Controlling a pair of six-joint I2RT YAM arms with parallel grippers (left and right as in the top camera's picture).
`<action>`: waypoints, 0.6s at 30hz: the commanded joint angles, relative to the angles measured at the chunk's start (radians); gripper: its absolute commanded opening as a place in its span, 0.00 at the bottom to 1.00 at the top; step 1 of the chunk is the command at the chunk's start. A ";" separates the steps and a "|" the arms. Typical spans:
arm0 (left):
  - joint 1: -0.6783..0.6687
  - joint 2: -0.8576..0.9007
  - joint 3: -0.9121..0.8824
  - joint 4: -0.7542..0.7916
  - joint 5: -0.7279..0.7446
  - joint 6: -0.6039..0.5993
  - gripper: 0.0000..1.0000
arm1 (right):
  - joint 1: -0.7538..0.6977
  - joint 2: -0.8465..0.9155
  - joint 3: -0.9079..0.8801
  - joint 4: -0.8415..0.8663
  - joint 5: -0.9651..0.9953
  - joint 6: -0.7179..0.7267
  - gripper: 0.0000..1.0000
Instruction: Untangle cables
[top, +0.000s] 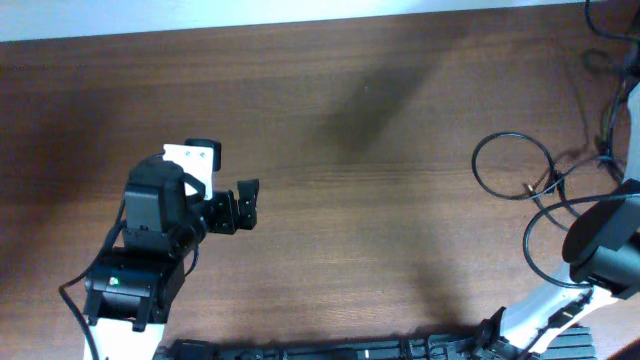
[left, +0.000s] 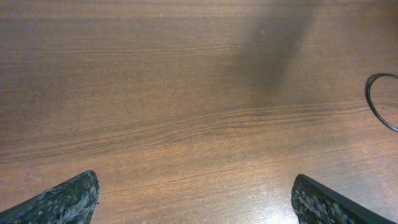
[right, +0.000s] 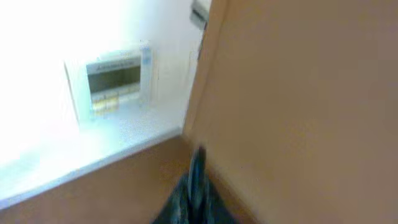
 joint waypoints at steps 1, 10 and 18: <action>0.001 -0.002 0.003 0.002 -0.007 0.016 0.99 | 0.005 -0.016 0.017 0.208 -0.117 -0.078 0.04; 0.001 -0.002 0.003 0.002 -0.007 0.016 0.99 | 0.011 0.051 0.016 -0.118 -0.212 -0.393 0.77; 0.001 -0.002 0.003 0.002 -0.007 0.016 0.99 | 0.163 0.052 0.016 -0.582 -0.213 -0.386 0.99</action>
